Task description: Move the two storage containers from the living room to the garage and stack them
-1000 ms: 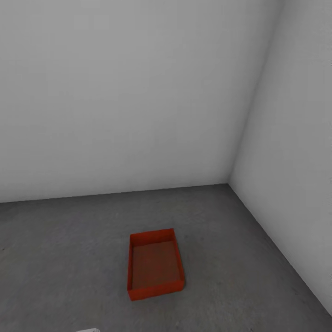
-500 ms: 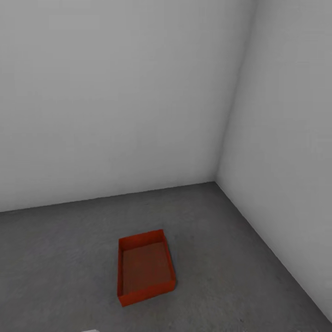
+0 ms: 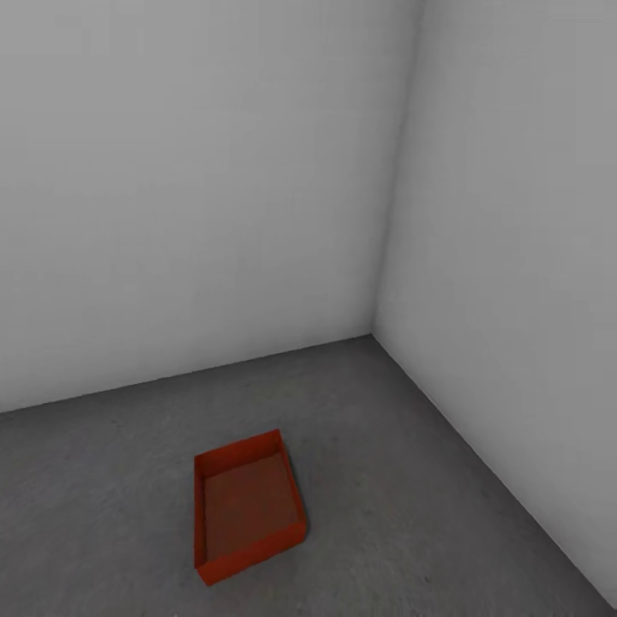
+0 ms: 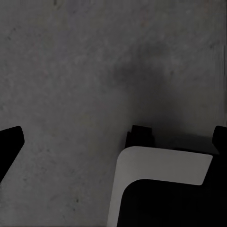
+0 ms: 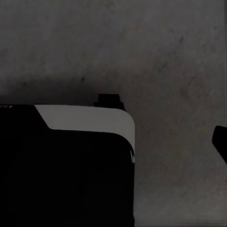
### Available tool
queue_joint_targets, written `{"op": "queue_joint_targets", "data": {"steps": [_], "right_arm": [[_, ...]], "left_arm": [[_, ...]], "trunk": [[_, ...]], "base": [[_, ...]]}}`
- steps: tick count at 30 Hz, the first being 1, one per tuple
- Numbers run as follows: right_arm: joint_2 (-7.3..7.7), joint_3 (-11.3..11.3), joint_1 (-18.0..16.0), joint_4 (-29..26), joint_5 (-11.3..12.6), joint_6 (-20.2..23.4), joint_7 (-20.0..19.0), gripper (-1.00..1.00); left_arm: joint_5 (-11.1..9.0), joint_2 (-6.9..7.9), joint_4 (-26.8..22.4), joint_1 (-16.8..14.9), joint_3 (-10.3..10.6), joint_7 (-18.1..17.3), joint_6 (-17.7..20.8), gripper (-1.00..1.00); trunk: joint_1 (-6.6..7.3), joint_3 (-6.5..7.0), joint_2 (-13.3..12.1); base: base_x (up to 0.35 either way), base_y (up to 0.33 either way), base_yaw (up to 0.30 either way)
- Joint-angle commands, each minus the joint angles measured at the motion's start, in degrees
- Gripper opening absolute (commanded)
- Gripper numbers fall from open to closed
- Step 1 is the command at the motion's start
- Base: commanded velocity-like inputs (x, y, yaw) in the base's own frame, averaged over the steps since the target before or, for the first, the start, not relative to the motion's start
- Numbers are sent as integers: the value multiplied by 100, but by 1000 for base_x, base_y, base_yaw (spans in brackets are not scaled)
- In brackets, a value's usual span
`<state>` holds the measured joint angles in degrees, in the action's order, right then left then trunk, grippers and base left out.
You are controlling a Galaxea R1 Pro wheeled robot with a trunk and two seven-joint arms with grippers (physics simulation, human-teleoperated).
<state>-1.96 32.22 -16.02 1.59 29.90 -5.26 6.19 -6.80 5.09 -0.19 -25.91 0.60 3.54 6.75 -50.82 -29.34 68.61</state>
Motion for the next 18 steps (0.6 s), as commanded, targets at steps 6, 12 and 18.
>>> {"op": "queue_joint_targets", "data": {"steps": [6,12,18], "right_arm": [[-6,48,-7,17,51,-27,5,100],[-6,48,-7,17,51,-27,5,100],[-6,48,-7,17,51,-27,5,100]], "left_arm": [[-59,-5,-4,-2,10,7,20,100],[-59,-8,-3,-2,10,7,20,100],[-59,-8,-2,-2,10,7,20,100]], "trunk": [[0,13,3],[0,31,3],[0,48,3]], "base": [[0,0,-238],[0,0,-238],[0,0,-238]]}}
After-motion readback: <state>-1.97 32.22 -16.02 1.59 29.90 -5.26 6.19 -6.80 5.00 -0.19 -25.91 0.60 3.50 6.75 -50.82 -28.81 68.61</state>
